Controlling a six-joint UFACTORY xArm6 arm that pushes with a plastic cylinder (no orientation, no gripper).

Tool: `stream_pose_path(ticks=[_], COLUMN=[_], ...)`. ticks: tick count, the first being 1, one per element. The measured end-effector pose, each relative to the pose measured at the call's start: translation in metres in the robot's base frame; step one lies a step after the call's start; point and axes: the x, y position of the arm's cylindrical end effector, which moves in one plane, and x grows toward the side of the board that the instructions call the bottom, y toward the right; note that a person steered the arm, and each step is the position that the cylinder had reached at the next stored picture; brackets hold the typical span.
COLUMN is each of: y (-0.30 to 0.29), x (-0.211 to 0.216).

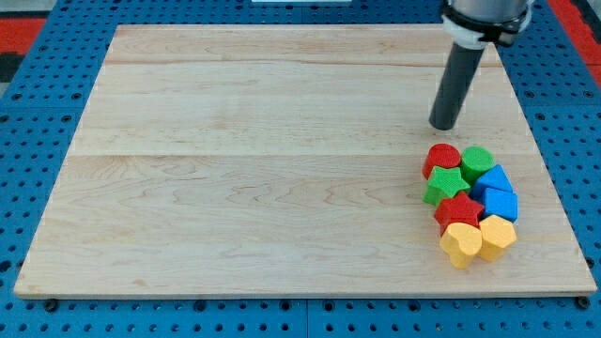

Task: Point at the yellow hexagon

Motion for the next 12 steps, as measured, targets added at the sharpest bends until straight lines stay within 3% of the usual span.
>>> stream_pose_path(ticks=[2, 4, 7, 12], y=[0.093, 0.123, 0.118, 0.062], x=[0.02, 0.108, 0.172, 0.179])
